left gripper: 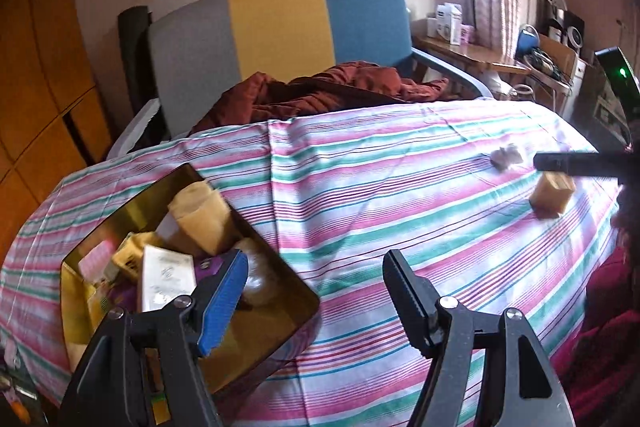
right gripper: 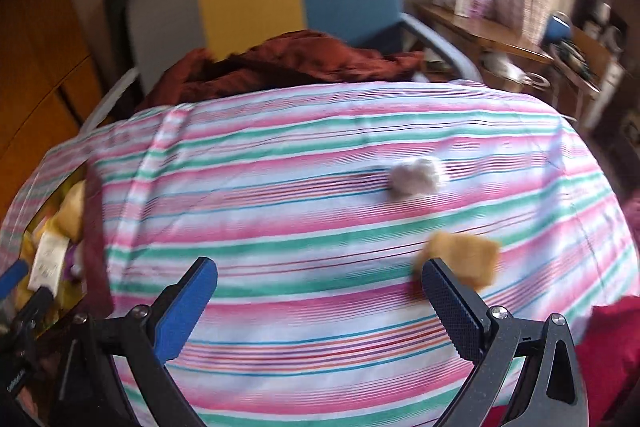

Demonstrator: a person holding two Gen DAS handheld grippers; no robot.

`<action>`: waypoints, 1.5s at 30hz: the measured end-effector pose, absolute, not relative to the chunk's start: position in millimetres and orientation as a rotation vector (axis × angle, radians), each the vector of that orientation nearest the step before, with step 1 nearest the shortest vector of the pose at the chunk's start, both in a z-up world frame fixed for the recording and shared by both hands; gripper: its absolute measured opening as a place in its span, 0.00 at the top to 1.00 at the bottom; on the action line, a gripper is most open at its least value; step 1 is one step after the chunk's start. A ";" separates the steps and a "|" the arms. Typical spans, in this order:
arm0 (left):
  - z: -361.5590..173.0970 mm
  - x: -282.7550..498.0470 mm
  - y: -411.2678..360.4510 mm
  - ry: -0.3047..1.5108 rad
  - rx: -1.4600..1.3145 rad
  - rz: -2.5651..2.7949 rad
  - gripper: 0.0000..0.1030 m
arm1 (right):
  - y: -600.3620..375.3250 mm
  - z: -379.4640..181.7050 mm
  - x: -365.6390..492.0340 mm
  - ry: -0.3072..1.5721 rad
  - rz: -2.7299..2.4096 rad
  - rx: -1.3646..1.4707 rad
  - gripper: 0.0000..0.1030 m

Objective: Organize objects
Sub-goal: 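Swing both tools back toward the sponge and cotton ball on the cloth, then grasp the yellow sponge with the right tool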

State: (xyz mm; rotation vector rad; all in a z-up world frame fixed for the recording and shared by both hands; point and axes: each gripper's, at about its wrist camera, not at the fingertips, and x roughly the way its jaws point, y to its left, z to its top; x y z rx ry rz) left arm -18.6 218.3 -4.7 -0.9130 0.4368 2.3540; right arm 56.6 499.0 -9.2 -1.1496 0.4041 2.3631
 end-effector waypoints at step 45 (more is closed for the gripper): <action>-54.1 -49.2 426.3 0.406 -1.058 1.893 0.31 | 626.1 -45.6 107.5 0.719 2.044 -0.997 0.37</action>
